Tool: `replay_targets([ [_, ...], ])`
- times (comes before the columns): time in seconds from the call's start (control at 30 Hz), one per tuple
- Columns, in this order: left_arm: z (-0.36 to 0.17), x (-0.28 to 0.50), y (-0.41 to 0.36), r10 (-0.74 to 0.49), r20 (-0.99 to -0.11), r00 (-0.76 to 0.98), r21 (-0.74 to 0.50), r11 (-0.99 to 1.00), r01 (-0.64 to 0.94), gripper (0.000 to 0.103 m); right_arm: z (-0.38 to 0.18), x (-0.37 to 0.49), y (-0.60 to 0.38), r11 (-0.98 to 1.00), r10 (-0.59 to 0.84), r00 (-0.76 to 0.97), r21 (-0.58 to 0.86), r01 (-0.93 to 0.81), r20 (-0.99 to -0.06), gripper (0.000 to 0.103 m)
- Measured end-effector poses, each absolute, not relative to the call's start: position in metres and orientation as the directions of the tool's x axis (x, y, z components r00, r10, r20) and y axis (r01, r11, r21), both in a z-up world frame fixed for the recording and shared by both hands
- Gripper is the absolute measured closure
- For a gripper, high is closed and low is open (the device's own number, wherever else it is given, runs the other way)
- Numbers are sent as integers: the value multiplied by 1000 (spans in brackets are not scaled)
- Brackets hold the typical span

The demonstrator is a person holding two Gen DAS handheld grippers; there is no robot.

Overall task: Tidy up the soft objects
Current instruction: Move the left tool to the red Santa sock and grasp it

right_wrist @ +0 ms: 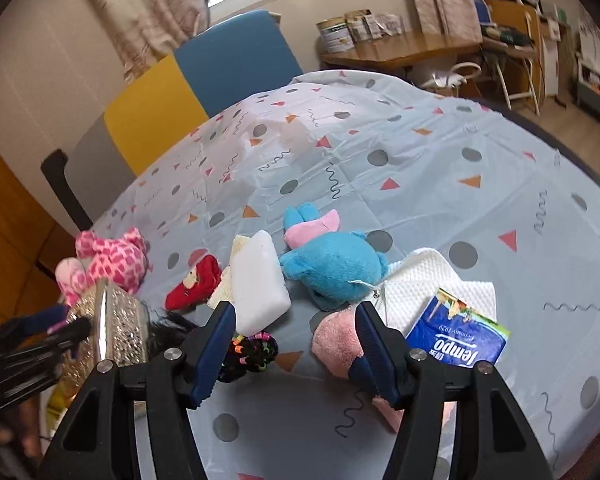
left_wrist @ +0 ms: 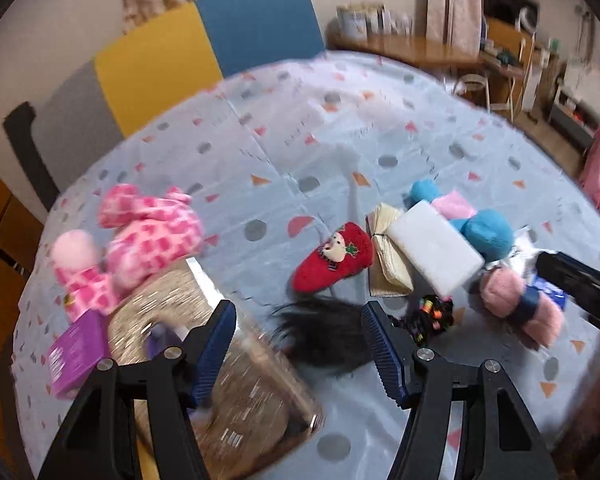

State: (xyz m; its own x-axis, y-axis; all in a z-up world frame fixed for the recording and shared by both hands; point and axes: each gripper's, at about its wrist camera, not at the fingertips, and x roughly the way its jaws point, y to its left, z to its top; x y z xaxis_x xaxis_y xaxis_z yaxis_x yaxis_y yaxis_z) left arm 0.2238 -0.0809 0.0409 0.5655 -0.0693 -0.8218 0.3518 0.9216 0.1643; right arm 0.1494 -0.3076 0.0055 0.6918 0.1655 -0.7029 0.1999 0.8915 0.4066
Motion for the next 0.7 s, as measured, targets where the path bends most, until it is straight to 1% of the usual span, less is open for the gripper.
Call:
replay_targets([
  [0.17, 4, 262, -112, -4, -872, 490, 214, 896, 388, 37, 7, 148, -314, 869, 197, 698, 452, 201, -689, 40],
  [0.23, -6, 270, -124, 5, -883, 470, 227, 880, 418, 36, 7, 148, -316, 860, 213, 698, 471, 199, -684, 40],
  [0.33, -25, 286, -142, 58, -894, 444, 277, 850, 448, 36, 7, 148, -319, 849, 230, 699, 491, 197, -677, 40],
  [0.43, -40, 302, -150, 85, -905, 418, 286, 849, 445, 35, 6, 147, -322, 835, 248, 699, 513, 196, -671, 40],
  [0.57, -52, 319, -156, 88, -917, 388, 270, 854, 445, 35, 5, 148, -325, 822, 263, 696, 532, 200, -668, 40],
  [0.6, -56, 322, -159, 92, -919, 382, 271, 853, 446, 41, 5, 148, -326, 819, 267, 695, 538, 201, -667, 40],
  [0.63, -61, 325, -160, 93, -924, 370, 266, 853, 449, 62, 5, 148, -326, 817, 268, 695, 539, 202, -667, 40],
  [0.67, -64, 327, -161, 89, -931, 355, 254, 855, 452, 70, 5, 148, -326, 817, 268, 696, 540, 203, -666, 40],
  [0.7, -68, 329, -162, 84, -937, 338, 241, 858, 454, 76, 5, 148, -327, 817, 265, 697, 538, 205, -667, 40],
])
